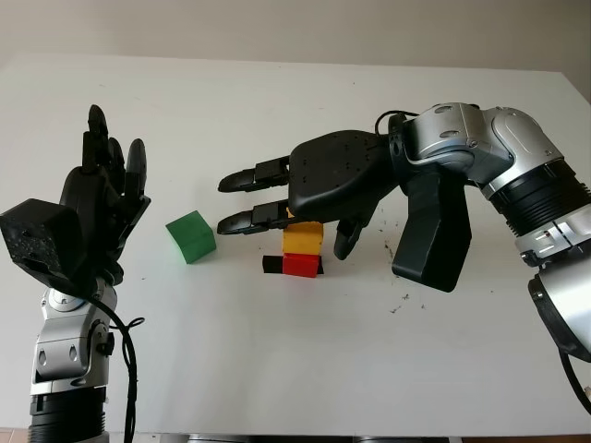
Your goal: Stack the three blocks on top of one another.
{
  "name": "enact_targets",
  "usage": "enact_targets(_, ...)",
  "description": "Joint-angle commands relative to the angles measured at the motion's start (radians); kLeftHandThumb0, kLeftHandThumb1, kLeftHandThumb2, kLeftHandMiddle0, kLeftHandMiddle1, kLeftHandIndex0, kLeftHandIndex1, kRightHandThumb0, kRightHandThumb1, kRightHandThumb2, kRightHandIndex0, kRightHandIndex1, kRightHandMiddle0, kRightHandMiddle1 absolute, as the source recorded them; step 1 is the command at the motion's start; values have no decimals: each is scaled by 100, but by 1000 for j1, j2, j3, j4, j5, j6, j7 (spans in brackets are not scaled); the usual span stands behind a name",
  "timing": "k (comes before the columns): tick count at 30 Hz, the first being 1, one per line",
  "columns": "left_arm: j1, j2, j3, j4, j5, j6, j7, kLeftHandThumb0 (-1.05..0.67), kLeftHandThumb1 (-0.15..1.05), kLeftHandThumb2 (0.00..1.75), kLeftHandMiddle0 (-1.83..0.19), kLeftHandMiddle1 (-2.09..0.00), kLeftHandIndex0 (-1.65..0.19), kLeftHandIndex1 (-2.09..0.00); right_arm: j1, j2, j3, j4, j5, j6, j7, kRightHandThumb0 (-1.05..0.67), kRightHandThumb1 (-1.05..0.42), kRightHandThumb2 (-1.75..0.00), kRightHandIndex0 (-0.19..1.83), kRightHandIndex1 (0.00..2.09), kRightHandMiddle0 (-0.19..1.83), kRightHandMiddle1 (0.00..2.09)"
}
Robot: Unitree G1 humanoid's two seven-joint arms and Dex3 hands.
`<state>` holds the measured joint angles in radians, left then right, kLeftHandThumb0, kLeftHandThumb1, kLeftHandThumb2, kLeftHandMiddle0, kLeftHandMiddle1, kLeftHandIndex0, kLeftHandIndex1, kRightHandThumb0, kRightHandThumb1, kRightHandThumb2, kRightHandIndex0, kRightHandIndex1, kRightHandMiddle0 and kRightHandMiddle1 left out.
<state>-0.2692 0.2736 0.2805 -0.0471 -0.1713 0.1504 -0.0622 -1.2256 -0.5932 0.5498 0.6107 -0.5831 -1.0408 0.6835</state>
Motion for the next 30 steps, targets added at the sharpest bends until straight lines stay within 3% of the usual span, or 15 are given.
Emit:
enact_targets(1,-9,8,5,6,3,-16,-4,-65,105,56,19,0,19,0,-14,-24,-56,-5,95,66,39,-83,-93,-4,-19,0,-19,0)
enact_targets(4,-9,6,5,7,6,-22,0,-64,105,56,19,0,19,0,34,-40,-147,14,169,138,-9,-88,-102,-9,-19,0,-19,0)
enact_targets(8,-5,6,6,9,6,-34,0,-64,105,57,19,0,19,0,144,-48,-267,66,229,210,-147,-94,-105,-39,-19,0,-19,0)
enact_targets(11,-3,10,13,14,1,-44,-6,-64,105,56,19,0,19,0,247,-19,-353,116,322,255,-220,-94,-105,-50,-19,0,-19,0)
enact_targets(17,-10,12,18,20,-2,-37,-10,-66,105,52,19,0,19,0,446,70,-463,81,514,421,-241,-92,-105,-58,-19,0,-19,0)
enact_targets(30,-19,24,10,23,8,-52,-33,-62,105,55,19,-4,19,-1,670,296,-562,-88,620,660,-424,-80,-105,-65,-19,0,-19,0)
